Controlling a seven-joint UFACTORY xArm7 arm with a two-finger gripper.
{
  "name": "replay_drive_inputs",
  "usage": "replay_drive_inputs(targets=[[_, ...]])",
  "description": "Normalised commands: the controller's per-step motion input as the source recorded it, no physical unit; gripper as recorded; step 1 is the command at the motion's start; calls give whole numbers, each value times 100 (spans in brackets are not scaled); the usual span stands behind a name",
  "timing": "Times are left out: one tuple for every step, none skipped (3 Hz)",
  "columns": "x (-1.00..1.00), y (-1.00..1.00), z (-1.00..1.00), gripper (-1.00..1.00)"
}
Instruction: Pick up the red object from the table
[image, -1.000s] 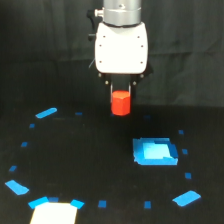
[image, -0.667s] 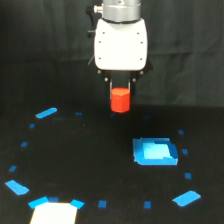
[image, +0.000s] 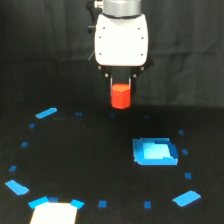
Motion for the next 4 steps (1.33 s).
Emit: replay_drive_inputs(targets=[[-4,-15,35,-100],[28,1,60,-100],[-4,-23,46,-100],[15,-2,-17,-100]])
